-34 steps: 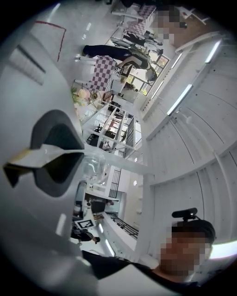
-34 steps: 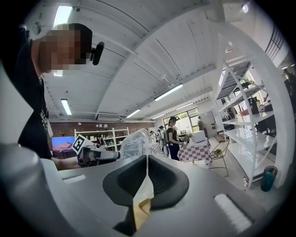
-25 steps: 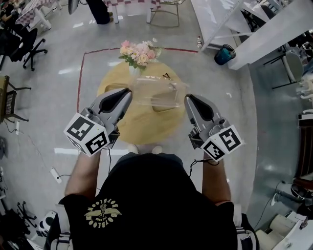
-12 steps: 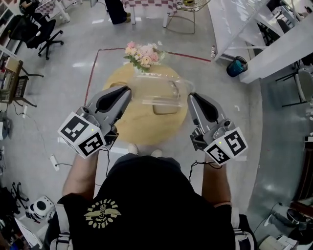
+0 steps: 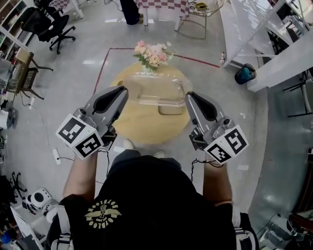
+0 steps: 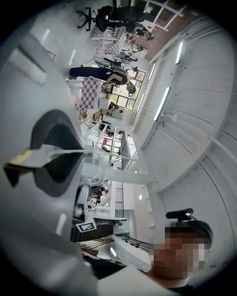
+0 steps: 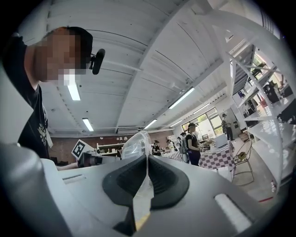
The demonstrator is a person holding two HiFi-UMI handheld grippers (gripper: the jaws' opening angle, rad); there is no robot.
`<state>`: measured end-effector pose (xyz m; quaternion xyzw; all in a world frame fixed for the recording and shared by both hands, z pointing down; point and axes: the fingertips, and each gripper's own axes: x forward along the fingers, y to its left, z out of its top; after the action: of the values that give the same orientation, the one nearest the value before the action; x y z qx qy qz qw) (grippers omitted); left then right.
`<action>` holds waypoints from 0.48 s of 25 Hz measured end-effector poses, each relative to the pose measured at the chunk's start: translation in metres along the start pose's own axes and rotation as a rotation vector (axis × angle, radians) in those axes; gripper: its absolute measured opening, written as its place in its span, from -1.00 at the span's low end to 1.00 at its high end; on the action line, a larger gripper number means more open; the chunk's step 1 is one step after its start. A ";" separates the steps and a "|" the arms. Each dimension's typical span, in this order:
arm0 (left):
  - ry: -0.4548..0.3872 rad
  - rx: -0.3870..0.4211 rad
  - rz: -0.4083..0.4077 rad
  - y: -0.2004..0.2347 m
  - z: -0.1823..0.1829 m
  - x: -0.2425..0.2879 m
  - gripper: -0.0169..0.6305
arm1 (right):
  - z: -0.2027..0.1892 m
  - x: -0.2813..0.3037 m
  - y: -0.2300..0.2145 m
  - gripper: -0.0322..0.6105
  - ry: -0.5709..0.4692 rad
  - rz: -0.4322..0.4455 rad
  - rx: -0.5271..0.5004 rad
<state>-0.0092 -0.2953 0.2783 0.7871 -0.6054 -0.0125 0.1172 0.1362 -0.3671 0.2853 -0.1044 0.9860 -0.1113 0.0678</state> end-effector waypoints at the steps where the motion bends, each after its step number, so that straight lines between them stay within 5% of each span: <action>1: -0.002 0.003 -0.002 -0.001 0.001 0.000 -0.89 | 0.001 -0.001 0.000 -0.85 -0.002 0.000 0.002; 12: 0.017 -0.016 -0.098 0.022 -0.003 0.007 -0.89 | -0.003 0.012 0.005 -0.85 0.000 -0.094 -0.007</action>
<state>-0.0280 -0.3066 0.2866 0.8150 -0.5648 -0.0163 0.1281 0.1231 -0.3641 0.2861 -0.1506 0.9804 -0.1111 0.0623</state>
